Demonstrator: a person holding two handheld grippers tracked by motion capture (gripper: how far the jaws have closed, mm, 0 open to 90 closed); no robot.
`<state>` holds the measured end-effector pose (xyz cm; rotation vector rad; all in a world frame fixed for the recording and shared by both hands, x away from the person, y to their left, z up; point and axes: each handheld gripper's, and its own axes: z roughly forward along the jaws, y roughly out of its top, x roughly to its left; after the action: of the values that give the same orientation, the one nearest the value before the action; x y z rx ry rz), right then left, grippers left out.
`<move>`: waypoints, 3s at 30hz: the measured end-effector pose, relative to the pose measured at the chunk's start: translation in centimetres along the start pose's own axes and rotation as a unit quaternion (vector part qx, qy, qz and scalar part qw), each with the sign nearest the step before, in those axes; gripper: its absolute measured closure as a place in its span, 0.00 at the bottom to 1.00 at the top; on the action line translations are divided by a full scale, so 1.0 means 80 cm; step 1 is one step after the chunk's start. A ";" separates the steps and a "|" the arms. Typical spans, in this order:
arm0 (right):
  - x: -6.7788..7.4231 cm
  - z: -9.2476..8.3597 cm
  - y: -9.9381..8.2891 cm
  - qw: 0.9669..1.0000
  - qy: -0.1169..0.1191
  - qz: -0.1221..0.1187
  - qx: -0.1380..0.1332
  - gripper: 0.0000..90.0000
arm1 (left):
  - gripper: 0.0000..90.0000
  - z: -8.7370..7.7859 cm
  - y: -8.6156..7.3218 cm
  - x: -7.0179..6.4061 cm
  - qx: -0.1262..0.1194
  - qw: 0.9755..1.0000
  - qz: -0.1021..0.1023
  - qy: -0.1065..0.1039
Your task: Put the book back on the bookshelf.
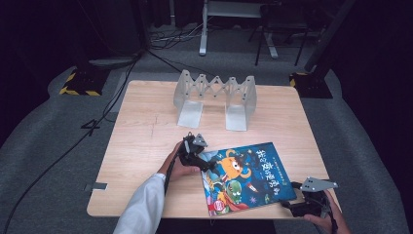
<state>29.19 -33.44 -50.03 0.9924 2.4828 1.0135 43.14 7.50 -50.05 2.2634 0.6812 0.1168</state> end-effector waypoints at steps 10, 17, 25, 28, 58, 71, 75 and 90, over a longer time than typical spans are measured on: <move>0.005 0.017 0.018 1.000 0.009 -0.014 0.001 0.18 | 0.17 -0.025 -0.026 -0.002 0.002 1.000 0.013 -0.013; 0.009 0.035 0.037 1.000 0.005 -0.013 0.007 0.18 | 0.17 -0.060 -0.063 -0.010 0.007 1.000 0.013 -0.012; 0.017 0.058 0.063 1.000 0.004 -0.014 0.016 0.17 | 0.17 -0.097 -0.103 -0.018 0.003 1.000 0.001 0.000; 0.019 0.068 0.073 1.000 0.006 -0.017 0.016 0.18 | 0.17 -0.108 -0.116 -0.019 0.001 1.000 -0.004 0.007; 0.033 0.092 0.097 1.000 0.004 -0.014 0.005 0.24 | 0.19 -0.136 -0.152 -0.053 -0.006 0.999 -0.023 0.022; 0.030 0.107 0.113 0.999 -0.037 -0.006 0.001 0.22 | 0.23 -0.125 -0.145 -0.086 0.001 1.000 0.012 -0.009; 0.019 0.106 0.110 0.999 -0.040 0.018 -0.001 0.25 | 0.25 -0.120 -0.142 -0.093 -0.002 1.000 0.021 -0.018; 0.044 0.073 0.079 1.000 0.012 -0.024 0.014 0.20 | 0.25 -0.106 -0.133 -0.116 -0.002 0.998 0.042 -0.039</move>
<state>32.51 -24.79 -49.78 0.9288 2.5337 0.9834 28.22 14.35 -50.29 2.2800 0.5451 0.0692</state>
